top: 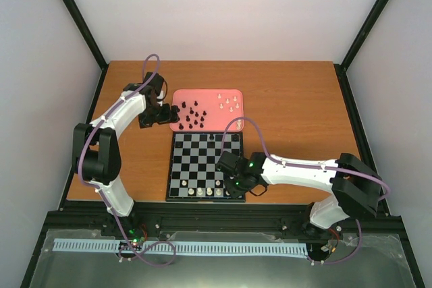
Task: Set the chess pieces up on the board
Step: Place the chess piece on the chessboard, then pick up the chess piece from the storage box, then place the chess piece on the chessboard.
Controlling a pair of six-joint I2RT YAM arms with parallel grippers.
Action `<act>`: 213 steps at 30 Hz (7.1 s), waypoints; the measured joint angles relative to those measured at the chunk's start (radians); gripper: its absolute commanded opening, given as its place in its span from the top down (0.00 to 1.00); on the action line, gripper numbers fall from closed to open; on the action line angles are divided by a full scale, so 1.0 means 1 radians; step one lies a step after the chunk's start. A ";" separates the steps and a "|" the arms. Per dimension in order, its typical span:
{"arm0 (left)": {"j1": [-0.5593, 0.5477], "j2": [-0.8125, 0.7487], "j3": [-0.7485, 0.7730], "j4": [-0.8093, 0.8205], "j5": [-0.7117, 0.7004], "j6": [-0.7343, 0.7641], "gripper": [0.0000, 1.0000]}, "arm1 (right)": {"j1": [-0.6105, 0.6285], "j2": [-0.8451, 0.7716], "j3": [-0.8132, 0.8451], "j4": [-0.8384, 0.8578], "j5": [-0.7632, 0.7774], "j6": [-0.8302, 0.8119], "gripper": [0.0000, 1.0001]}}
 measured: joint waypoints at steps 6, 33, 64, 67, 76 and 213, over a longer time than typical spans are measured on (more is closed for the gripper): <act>0.000 -0.015 -0.015 0.002 0.000 0.000 0.00 | 0.001 0.018 0.000 0.014 0.001 0.003 0.94; 0.000 -0.018 -0.016 0.004 0.002 0.000 0.00 | 0.002 0.049 0.000 -0.002 0.050 0.016 0.63; 0.000 -0.018 -0.014 0.004 0.023 0.000 0.00 | -0.343 0.098 0.417 -0.145 0.159 -0.084 0.59; 0.000 -0.018 -0.014 0.003 0.023 0.000 0.00 | -0.427 0.219 0.561 -0.139 0.155 -0.126 0.62; 0.000 -0.018 -0.013 0.003 0.024 0.000 0.00 | -0.554 0.560 0.809 -0.169 0.113 -0.210 0.66; 0.418 -0.349 -0.116 -0.038 -0.015 -0.242 0.00 | 0.156 0.880 1.265 -0.508 -0.172 -0.349 0.93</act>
